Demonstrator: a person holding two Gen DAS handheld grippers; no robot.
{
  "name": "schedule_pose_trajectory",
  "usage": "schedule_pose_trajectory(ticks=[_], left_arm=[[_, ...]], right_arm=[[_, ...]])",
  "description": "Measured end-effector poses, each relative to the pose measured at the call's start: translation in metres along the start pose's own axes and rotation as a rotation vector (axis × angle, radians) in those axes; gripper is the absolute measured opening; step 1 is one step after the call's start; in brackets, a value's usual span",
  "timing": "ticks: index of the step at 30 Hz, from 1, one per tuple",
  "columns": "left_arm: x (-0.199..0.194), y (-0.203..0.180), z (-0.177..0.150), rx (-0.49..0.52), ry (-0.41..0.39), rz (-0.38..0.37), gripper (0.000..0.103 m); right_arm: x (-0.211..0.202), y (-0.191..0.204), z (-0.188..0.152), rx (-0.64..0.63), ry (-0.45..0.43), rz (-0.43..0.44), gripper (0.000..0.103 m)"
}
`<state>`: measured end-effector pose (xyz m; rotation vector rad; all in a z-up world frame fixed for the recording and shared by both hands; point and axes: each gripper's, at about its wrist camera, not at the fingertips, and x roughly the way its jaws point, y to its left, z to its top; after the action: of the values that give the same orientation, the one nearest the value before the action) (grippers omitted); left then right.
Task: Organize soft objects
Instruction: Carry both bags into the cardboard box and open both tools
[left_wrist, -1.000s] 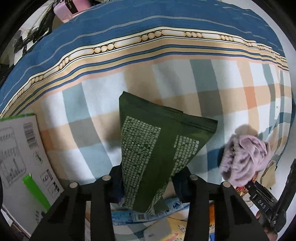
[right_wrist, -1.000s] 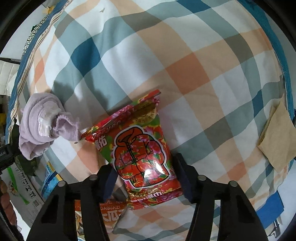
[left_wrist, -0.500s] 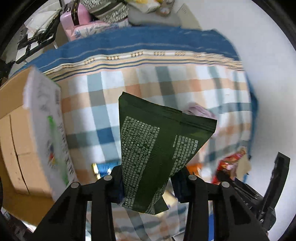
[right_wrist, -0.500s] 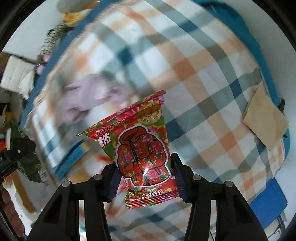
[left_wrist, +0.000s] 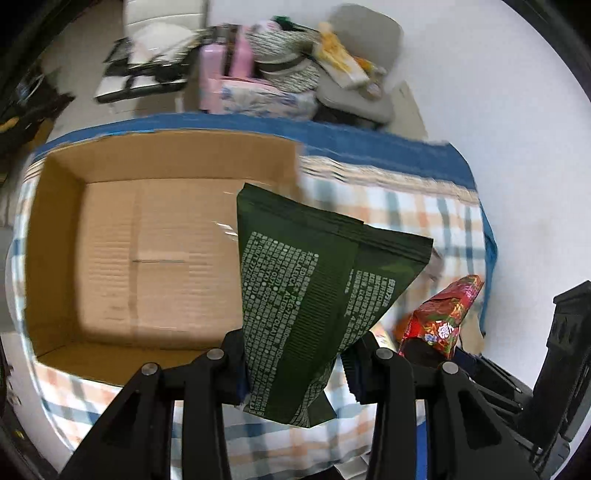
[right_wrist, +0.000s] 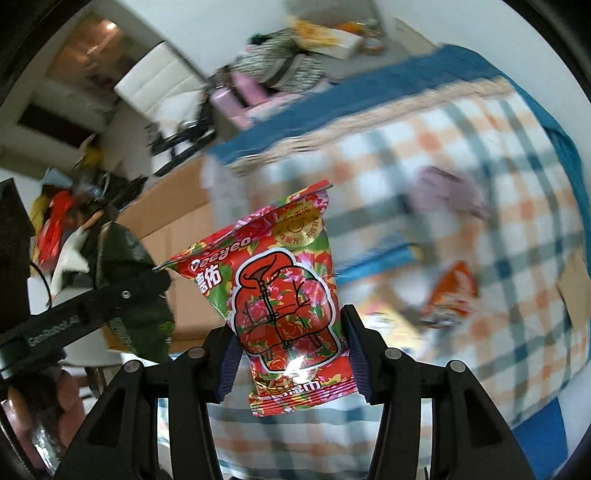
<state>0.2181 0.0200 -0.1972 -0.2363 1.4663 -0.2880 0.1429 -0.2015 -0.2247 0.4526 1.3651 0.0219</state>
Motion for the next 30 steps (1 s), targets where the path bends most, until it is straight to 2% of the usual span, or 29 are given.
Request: schedule_pose_trajectory(ticks=[6, 13, 21, 24, 30], left_arm=[[-0.007, 0.067, 0.027, -0.084, -0.023, 0.040, 0.036], [0.019, 0.118, 0.066, -0.139, 0.026, 0.017, 0.036], [0.061, 0.137, 0.094, -0.122, 0.087, -0.023, 0.037], [0.070, 0.136, 0.098, -0.100, 0.099, -0.023, 0.037], [0.076, 0.135, 0.102, -0.077, 0.112, 0.030, 0.040]], right_arm=[[0.033, 0.079, 0.019, -0.019, 0.046, 0.053, 0.053], [0.087, 0.132, 0.044, -0.057, 0.077, -0.012, 0.053], [0.140, 0.169, 0.072, -0.116, 0.055, -0.157, 0.053], [0.154, 0.172, 0.081, -0.115, 0.060, -0.173, 0.054], [0.170, 0.174, 0.091, -0.118, 0.060, -0.184, 0.054]])
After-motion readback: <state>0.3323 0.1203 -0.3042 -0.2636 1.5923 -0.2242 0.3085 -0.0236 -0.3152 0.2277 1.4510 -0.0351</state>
